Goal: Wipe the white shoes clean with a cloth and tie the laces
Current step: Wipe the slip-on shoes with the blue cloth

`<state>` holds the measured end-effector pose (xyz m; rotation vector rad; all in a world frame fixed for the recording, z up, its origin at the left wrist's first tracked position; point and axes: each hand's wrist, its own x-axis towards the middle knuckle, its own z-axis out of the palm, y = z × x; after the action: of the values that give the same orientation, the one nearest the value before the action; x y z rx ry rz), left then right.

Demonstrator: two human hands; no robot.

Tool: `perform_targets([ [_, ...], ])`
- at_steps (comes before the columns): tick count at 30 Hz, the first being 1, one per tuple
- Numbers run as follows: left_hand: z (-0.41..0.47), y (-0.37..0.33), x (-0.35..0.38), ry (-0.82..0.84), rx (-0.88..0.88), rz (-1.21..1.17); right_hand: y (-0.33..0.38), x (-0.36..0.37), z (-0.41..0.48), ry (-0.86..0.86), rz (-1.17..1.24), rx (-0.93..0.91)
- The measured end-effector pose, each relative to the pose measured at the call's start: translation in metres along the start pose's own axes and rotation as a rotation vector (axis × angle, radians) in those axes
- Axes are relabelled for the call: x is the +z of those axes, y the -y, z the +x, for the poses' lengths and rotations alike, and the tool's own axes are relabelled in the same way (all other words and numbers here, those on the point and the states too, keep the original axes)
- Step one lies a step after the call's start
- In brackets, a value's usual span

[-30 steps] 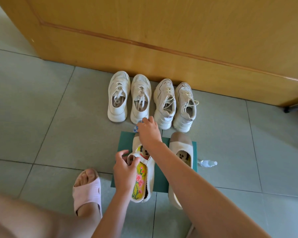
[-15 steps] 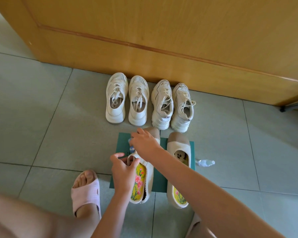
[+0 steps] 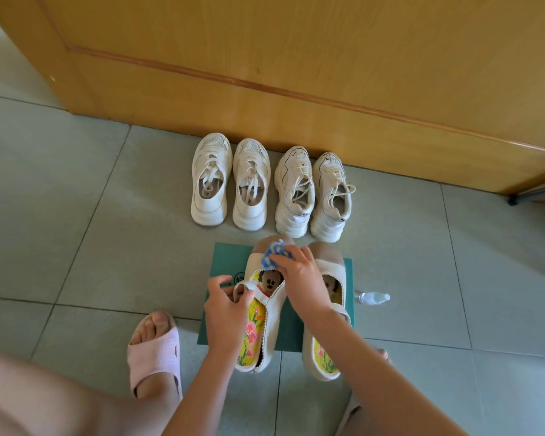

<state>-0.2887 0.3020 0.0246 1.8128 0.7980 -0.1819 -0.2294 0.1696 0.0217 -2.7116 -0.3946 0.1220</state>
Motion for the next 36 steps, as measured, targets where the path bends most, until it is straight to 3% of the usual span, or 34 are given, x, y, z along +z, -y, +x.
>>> perform_targets([
  [3, 0.0, 0.001, -0.001, 0.002, 0.013, -0.008, 0.015, 0.007, -0.017, -0.125, 0.079, 0.204],
  [8, -0.001, 0.001, -0.002, 0.001, 0.013, -0.034, 0.034, 0.011, -0.029, -0.141, 0.351, 0.566],
  [11, -0.001, 0.004, -0.004, -0.001, 0.007, -0.056, 0.043, 0.01, -0.032, -0.117, 0.472, 0.679],
  [21, -0.003, 0.006, -0.006, -0.003, 0.013, -0.072, 0.047, 0.009, -0.048, -0.036, 0.432, 0.68],
  [29, -0.004, 0.005, -0.006, -0.014, 0.014, -0.057, 0.051, 0.005, -0.071, 0.128, 0.402, 0.628],
  [33, -0.004, 0.006, -0.01, -0.015, 0.003, -0.06, 0.062, 0.001, -0.079, 0.155, 0.565, 0.664],
  [36, -0.002, 0.004, -0.012, -0.008, -0.019, -0.074, 0.063, -0.014, -0.073, 0.105, 0.964, 0.776],
])
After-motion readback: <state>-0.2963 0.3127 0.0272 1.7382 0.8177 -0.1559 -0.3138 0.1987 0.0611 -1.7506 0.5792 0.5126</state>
